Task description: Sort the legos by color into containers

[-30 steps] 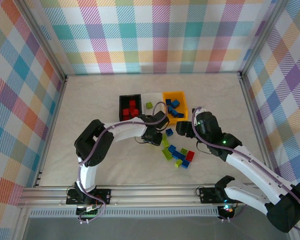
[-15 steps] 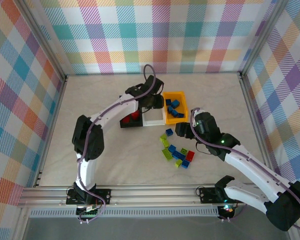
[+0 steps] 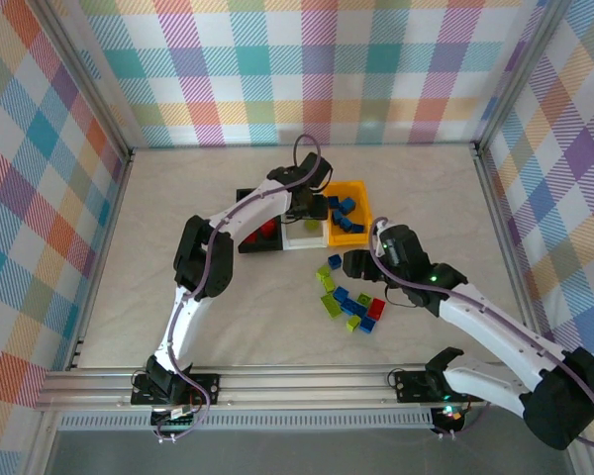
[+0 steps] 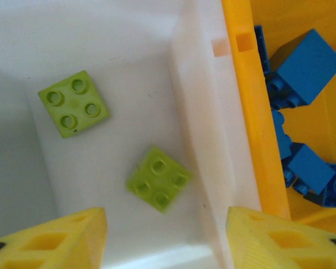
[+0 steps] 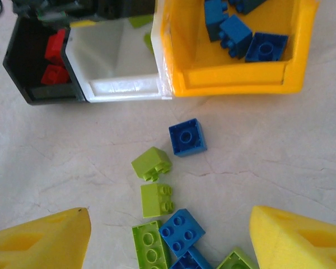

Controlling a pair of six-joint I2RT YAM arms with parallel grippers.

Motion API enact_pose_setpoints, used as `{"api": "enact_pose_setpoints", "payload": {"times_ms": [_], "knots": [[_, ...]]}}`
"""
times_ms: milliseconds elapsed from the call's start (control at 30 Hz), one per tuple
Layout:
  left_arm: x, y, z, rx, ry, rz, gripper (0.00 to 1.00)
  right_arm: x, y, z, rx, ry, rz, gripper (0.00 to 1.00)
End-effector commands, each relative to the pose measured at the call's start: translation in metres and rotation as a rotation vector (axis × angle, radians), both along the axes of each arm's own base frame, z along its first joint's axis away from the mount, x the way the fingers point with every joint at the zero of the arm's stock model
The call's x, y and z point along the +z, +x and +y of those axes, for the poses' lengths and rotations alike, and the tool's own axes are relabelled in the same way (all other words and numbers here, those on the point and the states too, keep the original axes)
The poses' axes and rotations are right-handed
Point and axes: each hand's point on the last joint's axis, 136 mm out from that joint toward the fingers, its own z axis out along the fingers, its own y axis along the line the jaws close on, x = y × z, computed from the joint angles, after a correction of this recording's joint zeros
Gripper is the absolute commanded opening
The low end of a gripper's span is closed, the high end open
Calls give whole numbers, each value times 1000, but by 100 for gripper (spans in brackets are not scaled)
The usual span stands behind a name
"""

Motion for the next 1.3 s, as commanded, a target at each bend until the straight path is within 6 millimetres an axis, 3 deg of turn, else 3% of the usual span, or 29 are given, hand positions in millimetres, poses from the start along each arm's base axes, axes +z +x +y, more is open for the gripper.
{"api": "enact_pose_setpoints", "payload": {"times_ms": [0, 200, 400, 467, 667, 867, 1100, 1267], "knots": [[40, -4, -3, -13, -41, -48, 64, -13, -1, 11, 42, 13, 52, 75], [98, -27, -2, -18, -162, -129, 73, -36, 3, 40, 141, -64, 119, 75], [135, -74, 31, 7, -231, -199, 91, -64, 9, 68, 224, -148, 183, 74], [131, -93, 49, 31, -227, -196, 99, -71, 13, 72, 232, -177, 191, 72], [97, -138, 106, 127, -141, -172, 100, -93, 14, 77, 243, -244, 253, 61], [66, -159, 145, 219, -89, -139, 100, -114, 13, 78, 242, -300, 296, 52], [57, -164, 157, 237, -57, -123, 100, -118, 12, 73, 226, -319, 299, 37], [61, -162, 158, 247, -75, -143, 100, -103, 10, 76, 237, -293, 268, 25]]}}
